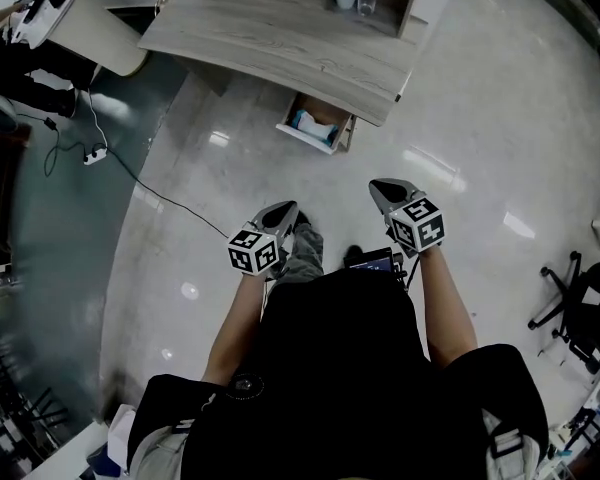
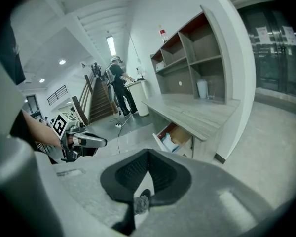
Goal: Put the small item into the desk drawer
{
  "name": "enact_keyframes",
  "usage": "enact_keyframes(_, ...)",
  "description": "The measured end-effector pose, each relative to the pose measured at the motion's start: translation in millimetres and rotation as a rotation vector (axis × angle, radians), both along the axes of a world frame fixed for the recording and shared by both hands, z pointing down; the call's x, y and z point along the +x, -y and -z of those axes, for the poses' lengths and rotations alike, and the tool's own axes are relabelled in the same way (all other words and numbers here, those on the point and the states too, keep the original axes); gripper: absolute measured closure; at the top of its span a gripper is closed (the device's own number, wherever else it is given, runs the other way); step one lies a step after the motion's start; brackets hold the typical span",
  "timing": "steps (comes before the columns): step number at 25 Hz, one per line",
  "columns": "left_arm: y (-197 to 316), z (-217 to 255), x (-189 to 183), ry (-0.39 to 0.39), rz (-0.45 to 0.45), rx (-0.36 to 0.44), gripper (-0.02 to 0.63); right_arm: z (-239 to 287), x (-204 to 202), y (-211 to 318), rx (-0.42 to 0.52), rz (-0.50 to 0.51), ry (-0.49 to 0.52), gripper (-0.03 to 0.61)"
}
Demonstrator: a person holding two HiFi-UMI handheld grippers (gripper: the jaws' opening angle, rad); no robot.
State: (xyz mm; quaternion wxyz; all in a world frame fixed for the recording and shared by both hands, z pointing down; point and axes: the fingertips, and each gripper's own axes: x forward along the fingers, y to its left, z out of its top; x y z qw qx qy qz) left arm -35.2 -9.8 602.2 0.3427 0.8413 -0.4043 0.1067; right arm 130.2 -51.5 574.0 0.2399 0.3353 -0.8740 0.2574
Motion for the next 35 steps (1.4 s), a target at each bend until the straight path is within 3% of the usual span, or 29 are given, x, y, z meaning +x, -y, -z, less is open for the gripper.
enact_keyframes(20, -96, 14, 62, 0.016, -0.031, 0.058, 0.612, 5, 54, -79, 0.057, -0.001, 0.041, 0.577)
enact_keyframes(35, -107, 18, 69, 0.016, 0.004, 0.084, 0.614, 8, 54, -95, 0.069, 0.023, 0.055, 0.577)
